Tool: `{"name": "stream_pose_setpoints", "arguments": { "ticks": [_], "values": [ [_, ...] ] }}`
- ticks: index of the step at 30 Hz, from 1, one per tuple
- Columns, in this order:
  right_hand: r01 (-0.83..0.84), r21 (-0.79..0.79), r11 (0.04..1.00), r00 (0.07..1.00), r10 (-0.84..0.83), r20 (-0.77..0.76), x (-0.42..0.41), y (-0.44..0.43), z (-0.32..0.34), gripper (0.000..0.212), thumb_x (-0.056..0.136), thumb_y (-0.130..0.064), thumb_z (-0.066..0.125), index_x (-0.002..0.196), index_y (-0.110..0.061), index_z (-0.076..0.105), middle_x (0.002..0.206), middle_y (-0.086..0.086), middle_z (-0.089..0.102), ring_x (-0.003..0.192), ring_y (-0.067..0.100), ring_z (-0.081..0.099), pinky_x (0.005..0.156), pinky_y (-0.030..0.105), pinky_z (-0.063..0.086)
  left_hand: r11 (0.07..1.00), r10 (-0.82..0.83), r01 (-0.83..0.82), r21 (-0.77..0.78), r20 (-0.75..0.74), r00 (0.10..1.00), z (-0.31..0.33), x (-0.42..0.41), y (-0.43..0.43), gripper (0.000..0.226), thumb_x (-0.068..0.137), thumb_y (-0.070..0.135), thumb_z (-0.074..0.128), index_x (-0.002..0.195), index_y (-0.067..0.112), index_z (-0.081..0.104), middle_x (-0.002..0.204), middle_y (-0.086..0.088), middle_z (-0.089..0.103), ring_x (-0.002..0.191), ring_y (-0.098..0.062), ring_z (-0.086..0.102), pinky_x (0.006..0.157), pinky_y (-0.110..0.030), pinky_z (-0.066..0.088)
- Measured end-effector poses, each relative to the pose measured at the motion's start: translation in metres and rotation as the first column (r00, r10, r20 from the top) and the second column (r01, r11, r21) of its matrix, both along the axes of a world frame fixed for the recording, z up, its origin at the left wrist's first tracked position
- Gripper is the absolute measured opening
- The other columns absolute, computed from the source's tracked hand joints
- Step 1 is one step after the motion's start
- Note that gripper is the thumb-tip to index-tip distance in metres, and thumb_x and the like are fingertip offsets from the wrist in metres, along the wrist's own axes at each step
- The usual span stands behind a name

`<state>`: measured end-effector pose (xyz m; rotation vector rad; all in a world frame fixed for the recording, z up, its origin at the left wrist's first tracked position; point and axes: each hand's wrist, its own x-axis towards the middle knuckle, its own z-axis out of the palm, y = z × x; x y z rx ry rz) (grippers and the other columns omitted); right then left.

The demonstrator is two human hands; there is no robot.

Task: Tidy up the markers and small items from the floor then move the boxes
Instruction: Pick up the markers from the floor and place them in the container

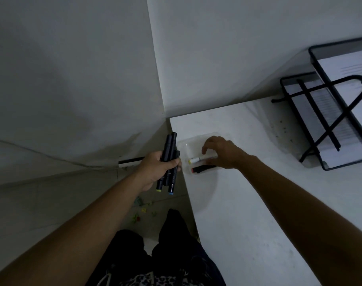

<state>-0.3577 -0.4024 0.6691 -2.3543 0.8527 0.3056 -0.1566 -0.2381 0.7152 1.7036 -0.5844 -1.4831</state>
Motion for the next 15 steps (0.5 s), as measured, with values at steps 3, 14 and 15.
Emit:
{"name": "stream_pose_setpoints", "arguments": {
  "ticks": [3,14,15],
  "values": [
    [-0.118,0.035,0.992,0.990,0.121,-0.074,0.000,-0.002,0.001,0.024,0.074,-0.046,0.075,0.094,-0.037,0.067,0.133,-0.005,0.047,0.127,0.018,0.036,0.107,0.042,0.033,1.000,0.000,0.000,-0.005,0.007,1.000,0.002,0.002,0.000,0.016,0.084,0.023,0.070,0.096,0.012,0.068,0.091,-0.002,0.076,0.088,-0.016,0.072,0.076,-0.028,0.057],
    [0.129,0.151,0.980,0.985,-0.144,0.098,0.003,-0.007,0.018,0.013,0.095,-0.033,0.055,0.103,-0.023,0.057,0.096,0.002,0.065,0.079,0.017,0.060,0.064,0.022,0.043,1.000,0.023,-0.023,0.017,0.022,0.999,0.005,0.005,0.001,0.020,0.084,0.024,0.070,0.098,0.010,0.068,0.095,-0.005,0.076,0.092,-0.021,0.071,0.092,-0.050,0.052],
    [0.138,0.098,0.986,0.981,-0.149,0.126,0.005,-0.009,0.020,0.013,0.096,-0.032,0.053,0.103,-0.023,0.058,0.091,0.002,0.065,0.071,0.015,0.058,0.058,0.023,0.044,1.000,0.023,-0.023,0.020,0.019,1.000,0.005,0.004,0.002,0.019,0.084,0.024,0.070,0.098,0.010,0.068,0.095,-0.004,0.076,0.092,-0.020,0.071,0.092,-0.050,0.052]
  ]
}}
